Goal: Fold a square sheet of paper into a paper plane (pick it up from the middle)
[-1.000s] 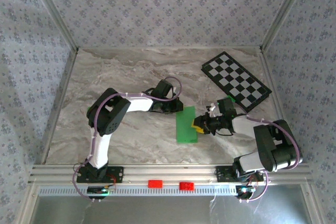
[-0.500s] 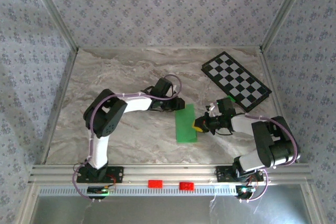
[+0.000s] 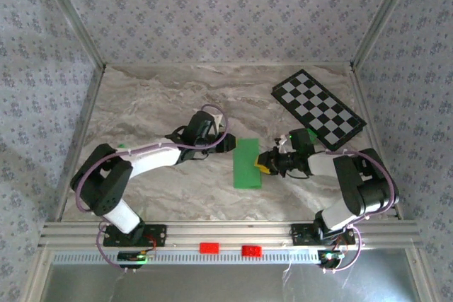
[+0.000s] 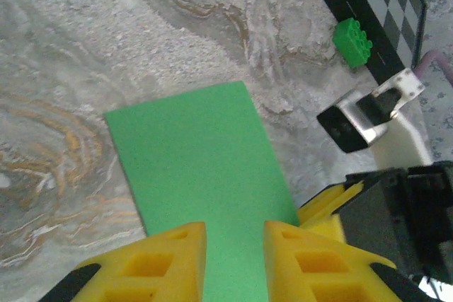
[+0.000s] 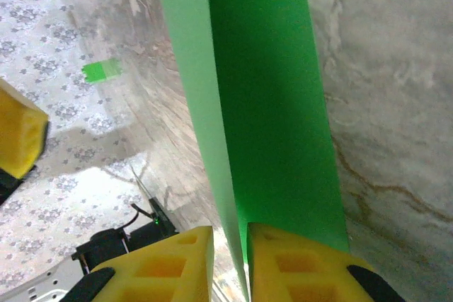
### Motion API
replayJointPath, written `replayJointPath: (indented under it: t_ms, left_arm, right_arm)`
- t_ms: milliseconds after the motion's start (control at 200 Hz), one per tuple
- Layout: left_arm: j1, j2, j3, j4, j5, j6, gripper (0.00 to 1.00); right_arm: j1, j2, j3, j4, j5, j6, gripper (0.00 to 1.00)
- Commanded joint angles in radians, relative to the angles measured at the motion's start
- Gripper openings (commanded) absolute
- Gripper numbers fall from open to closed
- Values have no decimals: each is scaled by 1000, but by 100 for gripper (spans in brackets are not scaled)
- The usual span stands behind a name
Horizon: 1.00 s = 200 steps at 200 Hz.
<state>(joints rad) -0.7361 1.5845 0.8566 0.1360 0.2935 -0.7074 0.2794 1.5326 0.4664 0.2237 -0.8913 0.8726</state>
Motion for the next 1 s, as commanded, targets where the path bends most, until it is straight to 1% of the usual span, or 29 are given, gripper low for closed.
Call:
replayJointPath:
  t_ms: [0,220,305,440,575,660,790,925,995]
  left_arm:
    - [-7,-41,-28,38,-35,12,26]
    - [-27,-76,-68,100,-43,-14,26]
    - [-33,-75,-69,89,-41,-4,25]
    - [-35,-84,-67,70,-42,3,23]
    - [-45,-119,-84,80,-74,18,21]
    - [-46,-130,-92,75,-84,29,20]
    - [-47,-142,-96,56,-82,22,19]
    - [-47,-156,-96,44,-70,16,19]
    - [-48,-161,-84,25,-70,18,19]
  right_arm:
    - [0,20,37,5,-48,-34,18]
    - [31,24,38,-12,-5,-43,14]
    - [42,22,36,-5,6,-39,13]
    - [43,16,26,11,14,-24,8]
    - [43,7,29,1,32,-24,4]
    - [43,15,35,-13,37,-26,3]
    - [50,17,47,-74,48,-15,3]
    - [49,6,78,-163,55,-51,2]
    - [40,17,110,-212,39,-71,2]
